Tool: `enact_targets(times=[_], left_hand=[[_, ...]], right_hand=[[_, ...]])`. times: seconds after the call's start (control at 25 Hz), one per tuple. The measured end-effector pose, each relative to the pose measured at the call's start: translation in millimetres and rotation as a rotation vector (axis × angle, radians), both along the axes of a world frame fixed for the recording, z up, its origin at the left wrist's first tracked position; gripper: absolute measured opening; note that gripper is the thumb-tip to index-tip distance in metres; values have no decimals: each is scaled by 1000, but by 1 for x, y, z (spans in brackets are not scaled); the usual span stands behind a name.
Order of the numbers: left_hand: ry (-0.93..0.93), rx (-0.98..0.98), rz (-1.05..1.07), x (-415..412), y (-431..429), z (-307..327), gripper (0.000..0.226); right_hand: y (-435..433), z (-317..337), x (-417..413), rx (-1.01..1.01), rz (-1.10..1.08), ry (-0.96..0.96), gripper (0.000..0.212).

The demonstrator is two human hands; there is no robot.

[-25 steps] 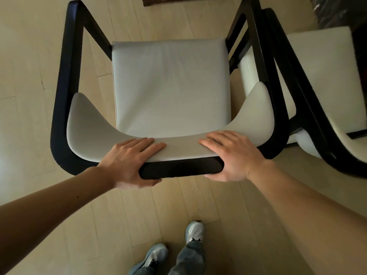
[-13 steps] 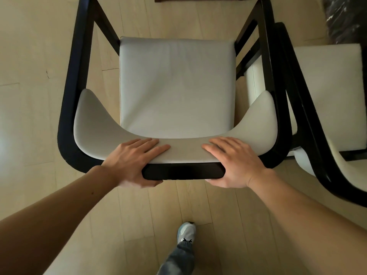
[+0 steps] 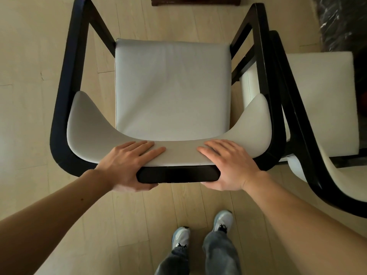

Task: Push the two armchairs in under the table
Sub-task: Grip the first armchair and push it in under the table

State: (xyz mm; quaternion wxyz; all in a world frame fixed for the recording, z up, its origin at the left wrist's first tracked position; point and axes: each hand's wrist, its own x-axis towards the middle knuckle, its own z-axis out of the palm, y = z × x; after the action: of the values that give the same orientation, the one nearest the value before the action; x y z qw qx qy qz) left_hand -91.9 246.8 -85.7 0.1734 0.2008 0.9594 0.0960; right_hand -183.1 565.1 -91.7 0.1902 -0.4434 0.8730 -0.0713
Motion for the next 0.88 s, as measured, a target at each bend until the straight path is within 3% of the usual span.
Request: enact_targets(times=[0.88], left_hand=[[-1, 30, 78, -108, -1, 0, 96]], right_hand=[[-9, 0, -127, -8, 59, 48, 83]])
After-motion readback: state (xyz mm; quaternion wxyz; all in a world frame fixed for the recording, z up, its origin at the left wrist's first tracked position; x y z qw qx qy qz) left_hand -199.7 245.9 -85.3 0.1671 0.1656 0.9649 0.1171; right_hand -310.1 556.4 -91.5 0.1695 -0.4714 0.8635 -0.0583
